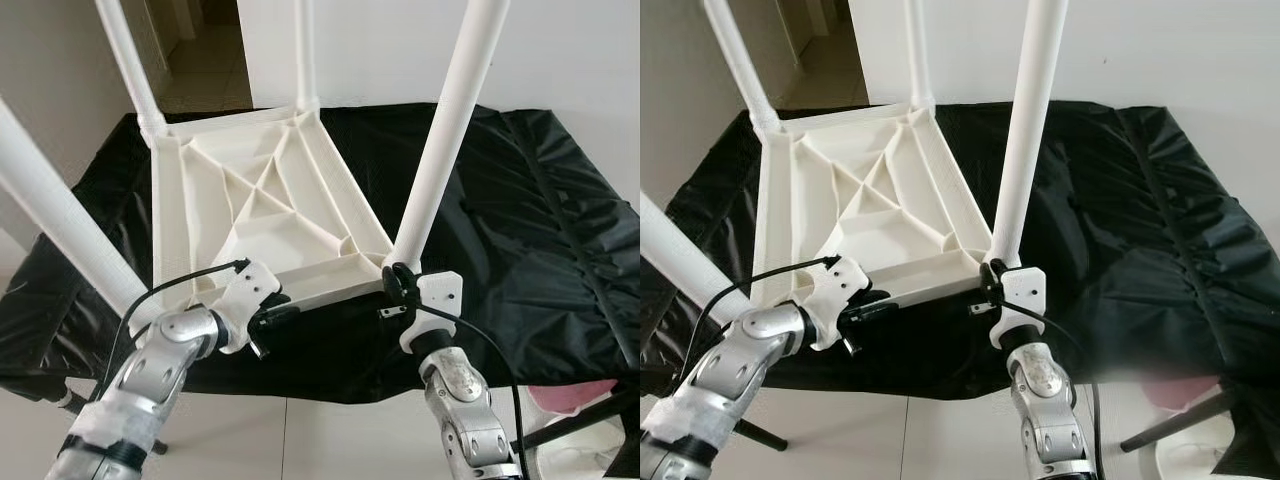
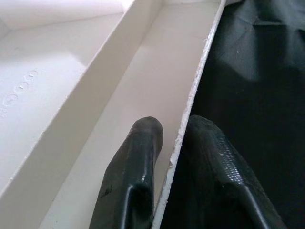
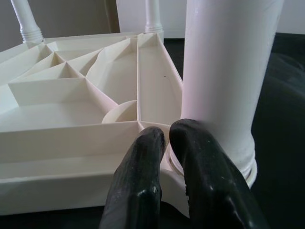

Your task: Building children table

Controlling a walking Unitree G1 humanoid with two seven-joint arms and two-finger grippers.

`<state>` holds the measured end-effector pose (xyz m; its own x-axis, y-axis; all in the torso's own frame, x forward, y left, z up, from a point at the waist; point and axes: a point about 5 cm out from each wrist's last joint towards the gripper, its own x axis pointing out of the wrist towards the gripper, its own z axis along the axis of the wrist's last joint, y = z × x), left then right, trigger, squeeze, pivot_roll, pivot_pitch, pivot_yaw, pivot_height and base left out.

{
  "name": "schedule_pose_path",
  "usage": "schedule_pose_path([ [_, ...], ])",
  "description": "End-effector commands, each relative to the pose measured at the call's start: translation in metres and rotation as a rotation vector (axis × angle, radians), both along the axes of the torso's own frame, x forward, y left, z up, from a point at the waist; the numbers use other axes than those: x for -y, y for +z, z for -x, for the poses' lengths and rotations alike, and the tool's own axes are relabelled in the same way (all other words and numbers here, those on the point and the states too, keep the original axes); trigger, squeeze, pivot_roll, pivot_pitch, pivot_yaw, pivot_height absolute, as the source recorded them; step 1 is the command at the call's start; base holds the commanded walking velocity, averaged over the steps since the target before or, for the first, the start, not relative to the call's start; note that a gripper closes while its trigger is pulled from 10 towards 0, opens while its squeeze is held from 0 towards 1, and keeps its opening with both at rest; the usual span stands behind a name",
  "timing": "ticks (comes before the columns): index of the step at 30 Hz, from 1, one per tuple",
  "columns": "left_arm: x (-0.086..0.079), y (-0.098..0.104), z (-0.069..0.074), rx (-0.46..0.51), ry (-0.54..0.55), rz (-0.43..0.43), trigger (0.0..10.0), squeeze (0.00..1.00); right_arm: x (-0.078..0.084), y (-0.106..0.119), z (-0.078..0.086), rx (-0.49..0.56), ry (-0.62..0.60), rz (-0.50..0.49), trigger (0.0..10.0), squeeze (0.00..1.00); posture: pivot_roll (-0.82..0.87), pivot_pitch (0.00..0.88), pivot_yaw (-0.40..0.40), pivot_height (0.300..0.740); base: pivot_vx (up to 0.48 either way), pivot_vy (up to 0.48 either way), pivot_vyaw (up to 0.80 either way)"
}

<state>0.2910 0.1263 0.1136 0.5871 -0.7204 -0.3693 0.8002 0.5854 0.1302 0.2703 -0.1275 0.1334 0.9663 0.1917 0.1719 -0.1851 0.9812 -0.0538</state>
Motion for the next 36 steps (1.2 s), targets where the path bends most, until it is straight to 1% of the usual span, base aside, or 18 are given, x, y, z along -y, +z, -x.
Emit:
schedule_pose_path([
  [1,-0.022,-0.049,0.017,-0.185,0.221,-0.106,0.0,0.00,0.002,-0.006,-0.001,-0.032,-0.005,-0.002,10.0,0.00,-0.01,0.125,0.020,0.740,0.000,0.000,0.00],
  [6,-0.043,-0.046,0.020,-0.183,0.365,-0.074,0.0,0.00,0.004,-0.004,-0.005,-0.029,-0.004,0.002,10.0,0.00,-0.01,0.126,0.009,0.740,0.000,0.000,0.00],
  [12,-0.049,-0.044,0.018,-0.174,0.465,-0.079,0.0,0.00,0.001,-0.005,-0.005,-0.030,0.011,0.010,10.0,0.00,-0.01,0.127,0.007,0.740,0.000,0.000,0.00],
  [16,-0.039,-0.045,0.017,-0.164,0.507,-0.068,0.0,0.00,0.002,-0.005,-0.005,-0.031,0.009,0.012,10.0,0.00,-0.01,0.131,0.008,0.740,0.000,0.000,0.00],
  [17,-0.029,-0.045,0.017,-0.161,0.476,-0.055,0.0,0.00,0.002,-0.006,-0.005,-0.031,0.010,0.014,10.0,0.00,-0.01,0.129,0.010,0.740,0.000,0.000,0.00],
  [18,-0.020,-0.044,0.017,-0.155,0.450,-0.049,0.8,0.00,0.002,-0.006,-0.005,-0.031,0.011,0.015,10.0,0.00,-0.02,0.127,0.011,0.740,0.000,0.000,0.00],
  [20,-0.020,-0.044,0.017,-0.155,0.450,-0.049,0.8,0.00,0.002,-0.006,-0.005,-0.031,0.011,0.015,10.0,0.00,-0.02,0.127,0.011,0.740,0.000,0.000,0.00],
  [21,-0.010,-0.044,0.017,-0.154,0.410,-0.047,10.0,0.00,0.002,-0.006,-0.005,-0.031,0.013,0.017,10.0,0.00,-0.02,0.123,0.016,0.740,0.000,0.000,0.00],
  [22,-0.002,-0.043,0.018,-0.161,0.377,-0.014,10.0,0.84,0.003,-0.006,-0.006,-0.031,0.013,0.019,10.0,0.00,-0.02,0.120,0.020,0.740,0.000,0.000,0.00],
  [24,0.003,-0.042,0.018,-0.165,0.360,0.009,10.0,0.84,0.003,-0.006,-0.006,-0.030,0.013,0.021,10.0,0.00,-0.02,0.120,0.020,0.740,0.000,0.000,0.00],
  [25,0.009,-0.036,0.018,-0.154,0.319,0.059,10.0,1.00,0.004,-0.006,-0.006,-0.029,0.011,0.022,10.0,0.00,-0.02,0.118,0.023,0.740,0.000,0.000,0.00],
  [27,0.019,-0.024,0.018,-0.074,0.239,0.090,10.0,1.00,0.006,-0.006,-0.007,-0.025,0.003,0.025,10.0,0.00,-0.02,0.114,0.028,0.740,0.000,0.000,0.00],
  [29,0.024,-0.018,0.020,-0.038,0.197,0.099,10.0,1.00,0.008,-0.005,-0.008,-0.023,-0.004,0.026,10.0,0.00,-0.02,0.118,0.027,0.740,0.000,0.000,0.00],
  [30,0.028,-0.015,0.022,-0.007,0.163,0.100,10.0,0.11,0.009,-0.005,-0.009,-0.021,-0.011,0.025,10.0,0.00,-0.02,0.118,0.027,0.740,0.000,0.000,0.00],
  [31,0.028,-0.015,0.022,-0.007,0.163,0.100,10.0,0.11,0.009,-0.005,-0.009,-0.021,-0.011,0.025,10.0,0.00,-0.02,0.118,0.027,0.740,0.000,0.000,0.00],
  [32,0.032,-0.009,0.025,0.052,0.115,0.096,10.0,0.00,0.010,-0.005,-0.010,-0.018,-0.019,0.023,10.0,0.00,-0.02,0.120,0.030,0.740,0.000,0.000,0.00],
  [34,0.039,-0.004,0.034,0.114,0.022,0.084,10.0,0.00,0.010,-0.003,-0.012,-0.011,-0.027,0.016,10.0,0.00,-0.01,0.121,0.029,0.740,0.000,0.000,0.00],
  [36,0.041,-0.001,0.038,0.123,0.001,0.100,10.0,0.00,0.010,-0.002,-0.013,-0.009,-0.027,0.014,10.0,0.00,0.00,0.124,0.029,0.740,0.000,0.000,0.00],
])
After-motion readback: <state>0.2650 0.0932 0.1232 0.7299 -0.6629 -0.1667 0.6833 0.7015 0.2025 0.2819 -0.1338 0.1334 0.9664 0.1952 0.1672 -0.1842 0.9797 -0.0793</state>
